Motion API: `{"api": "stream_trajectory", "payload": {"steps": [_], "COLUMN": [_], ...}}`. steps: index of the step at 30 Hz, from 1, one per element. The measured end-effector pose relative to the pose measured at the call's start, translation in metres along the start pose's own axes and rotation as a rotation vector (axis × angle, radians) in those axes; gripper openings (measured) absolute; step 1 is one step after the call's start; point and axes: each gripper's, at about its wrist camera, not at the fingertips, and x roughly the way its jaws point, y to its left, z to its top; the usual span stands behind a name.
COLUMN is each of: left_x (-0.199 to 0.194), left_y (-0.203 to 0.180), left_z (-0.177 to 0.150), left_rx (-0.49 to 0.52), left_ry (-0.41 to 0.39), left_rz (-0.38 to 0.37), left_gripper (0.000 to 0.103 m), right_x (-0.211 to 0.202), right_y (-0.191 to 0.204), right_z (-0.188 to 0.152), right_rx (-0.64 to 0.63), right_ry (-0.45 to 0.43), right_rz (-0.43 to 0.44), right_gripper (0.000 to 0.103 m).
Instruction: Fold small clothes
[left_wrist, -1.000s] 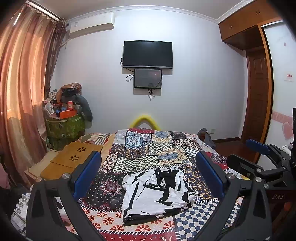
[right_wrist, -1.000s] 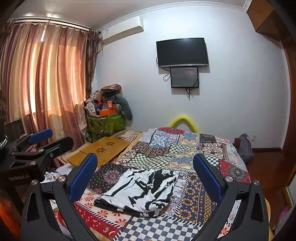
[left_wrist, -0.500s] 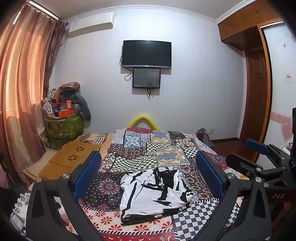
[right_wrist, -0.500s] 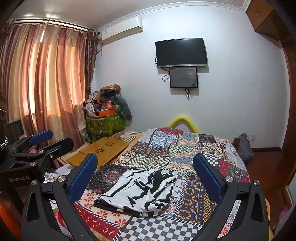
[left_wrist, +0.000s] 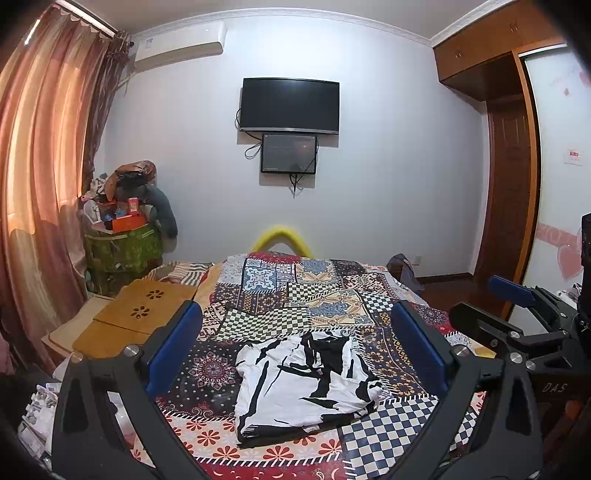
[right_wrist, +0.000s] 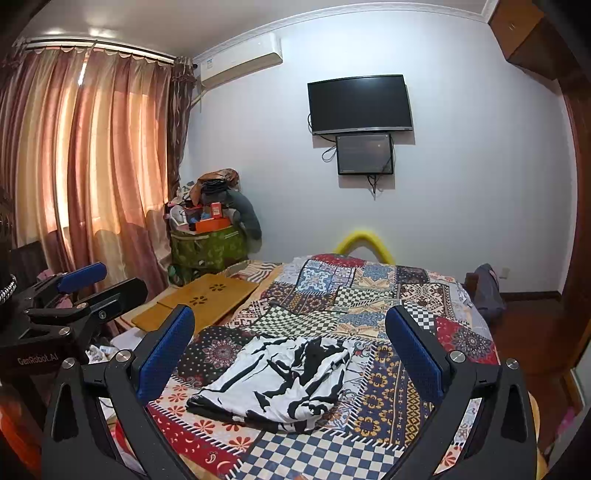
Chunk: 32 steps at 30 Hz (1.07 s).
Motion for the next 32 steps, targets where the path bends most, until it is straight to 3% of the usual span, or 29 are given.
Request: {"api": "stream_trajectory", "payload": {"steps": [32], "left_x": [0.0081], "left_y": [-0.0006], "left_z": [-0.0038], "left_rx": [-0.009], "left_ry": [0.028], "left_rz": [-0.015], "left_gripper": [0.103], "right_x": [0.0059], "right_y": [0.0038], "right_z": [-0.002], "right_rx": [0.026], "right_ry": [0.025], "right_rz": [-0.018], "right_gripper": [0.103]}}
